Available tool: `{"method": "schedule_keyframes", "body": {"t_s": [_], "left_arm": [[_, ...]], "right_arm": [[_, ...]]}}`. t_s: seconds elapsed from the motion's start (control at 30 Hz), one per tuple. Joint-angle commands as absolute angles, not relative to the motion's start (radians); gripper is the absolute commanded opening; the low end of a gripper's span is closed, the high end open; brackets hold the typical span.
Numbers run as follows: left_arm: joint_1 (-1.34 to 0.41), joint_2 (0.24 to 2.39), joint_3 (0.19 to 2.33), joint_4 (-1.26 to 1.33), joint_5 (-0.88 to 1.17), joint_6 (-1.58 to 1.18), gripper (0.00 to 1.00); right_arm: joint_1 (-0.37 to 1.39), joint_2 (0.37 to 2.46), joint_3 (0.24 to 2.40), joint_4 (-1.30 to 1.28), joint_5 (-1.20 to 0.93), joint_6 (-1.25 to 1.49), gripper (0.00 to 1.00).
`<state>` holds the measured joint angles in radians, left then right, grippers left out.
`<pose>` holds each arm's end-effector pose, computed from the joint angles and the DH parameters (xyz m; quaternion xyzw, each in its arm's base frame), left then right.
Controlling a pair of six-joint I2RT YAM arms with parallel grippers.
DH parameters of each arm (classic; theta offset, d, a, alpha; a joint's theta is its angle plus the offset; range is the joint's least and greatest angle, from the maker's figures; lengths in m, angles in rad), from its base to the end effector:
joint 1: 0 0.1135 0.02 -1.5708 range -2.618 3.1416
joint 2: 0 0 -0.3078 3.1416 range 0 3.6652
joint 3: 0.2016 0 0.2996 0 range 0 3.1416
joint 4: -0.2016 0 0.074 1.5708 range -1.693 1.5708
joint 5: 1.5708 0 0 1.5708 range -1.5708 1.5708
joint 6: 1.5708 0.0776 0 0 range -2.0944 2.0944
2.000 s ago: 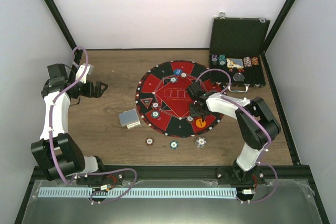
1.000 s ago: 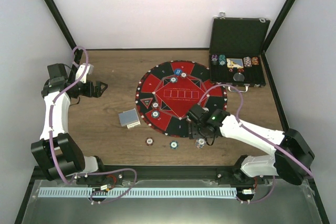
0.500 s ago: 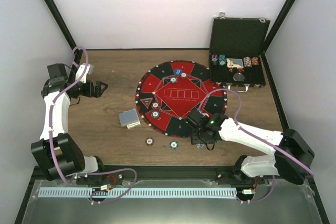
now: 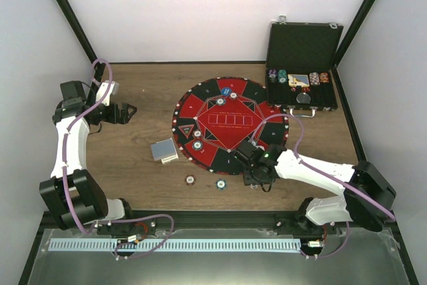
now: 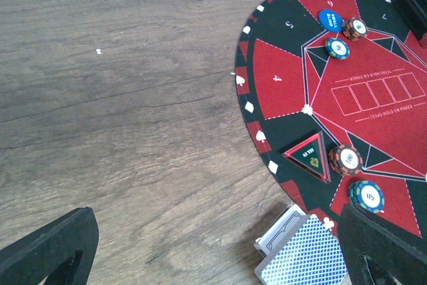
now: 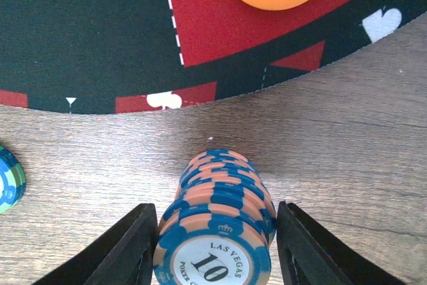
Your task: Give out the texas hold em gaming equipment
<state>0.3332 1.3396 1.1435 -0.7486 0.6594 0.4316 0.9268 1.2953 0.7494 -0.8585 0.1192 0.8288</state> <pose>0.3259 0.0625 0.3051 0.1439 0.8942 -0.1771 0.3853 0.1535 0.1890 0.1596 -0.0438 0.9938 0.0259 0.0987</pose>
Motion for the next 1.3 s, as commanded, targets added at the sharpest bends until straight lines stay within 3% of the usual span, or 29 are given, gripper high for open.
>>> {"method": "schedule_keyframes", "body": {"t_s": [0.0,0.2,0.4,0.77,1.03,1.27], "left_arm": [[0.337,1.336,1.152,-0.739,0.676,0.445,1.0],[0.337,1.335,1.156,-0.74,0.673,0.447,1.0],[0.338,1.337,1.159,-0.74,0.671,0.448,1.0],[0.338,1.336,1.175,-0.745,0.679,0.439,1.0],[0.337,1.333,1.18,-0.749,0.678,0.438,1.0],[0.337,1.335,1.176,-0.753,0.686,0.438,1.0]], "right_arm": [[0.938,1.303,0.748,-0.886,0.124,0.848,0.51],[0.944,1.309,0.748,-0.891,0.124,0.848,0.5],[0.945,1.305,0.749,-0.891,0.122,0.848,0.4],[0.945,1.276,0.791,-0.928,0.141,0.846,0.03],[0.943,1.365,1.007,-0.971,0.177,0.767,0.01],[0.911,1.583,1.24,-0.896,0.186,0.634,0.01]]}}
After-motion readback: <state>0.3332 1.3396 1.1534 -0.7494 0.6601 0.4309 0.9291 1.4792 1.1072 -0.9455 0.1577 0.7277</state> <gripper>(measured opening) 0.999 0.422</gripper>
